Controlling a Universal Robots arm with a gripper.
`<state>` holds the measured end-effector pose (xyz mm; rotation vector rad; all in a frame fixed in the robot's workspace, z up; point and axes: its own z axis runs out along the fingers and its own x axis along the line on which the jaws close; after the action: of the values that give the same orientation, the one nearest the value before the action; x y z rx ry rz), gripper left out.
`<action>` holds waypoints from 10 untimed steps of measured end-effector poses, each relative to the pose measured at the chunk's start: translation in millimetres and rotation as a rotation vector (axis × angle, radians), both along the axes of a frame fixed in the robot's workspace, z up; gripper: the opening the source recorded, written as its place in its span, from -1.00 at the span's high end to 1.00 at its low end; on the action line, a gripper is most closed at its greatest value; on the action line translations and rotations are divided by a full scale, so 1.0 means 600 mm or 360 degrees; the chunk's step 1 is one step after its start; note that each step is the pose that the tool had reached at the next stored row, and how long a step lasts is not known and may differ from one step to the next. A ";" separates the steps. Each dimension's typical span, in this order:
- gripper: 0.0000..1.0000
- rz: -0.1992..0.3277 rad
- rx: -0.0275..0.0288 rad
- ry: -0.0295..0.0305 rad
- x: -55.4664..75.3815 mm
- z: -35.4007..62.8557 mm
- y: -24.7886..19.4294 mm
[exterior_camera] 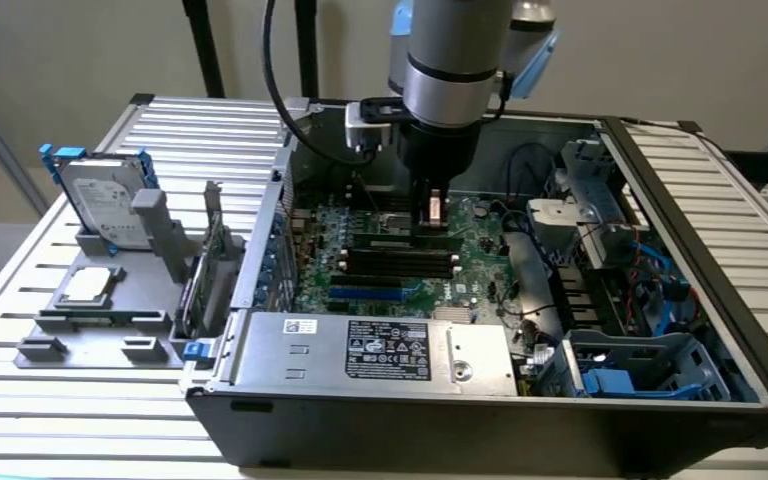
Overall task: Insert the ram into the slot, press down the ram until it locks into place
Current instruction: 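Insert the ram into the slot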
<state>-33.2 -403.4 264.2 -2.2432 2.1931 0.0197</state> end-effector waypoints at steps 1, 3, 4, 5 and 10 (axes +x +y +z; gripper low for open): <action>0.74 -0.0001 -0.00016 -0.00036 -0.002 -0.002 0.0000; 0.74 -0.0004 -0.00076 -0.00070 -0.006 -0.007 0.0000; 0.74 -0.0006 -0.00113 -0.00076 -0.008 -0.009 0.0000; 0.74 -0.0008 -0.00154 -0.00081 -0.009 -0.012 0.0000; 0.74 -0.0013 -0.00396 -0.00093 -0.012 -0.023 0.0000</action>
<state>-40.4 -403.5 250.3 -2.2442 2.2115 -0.0143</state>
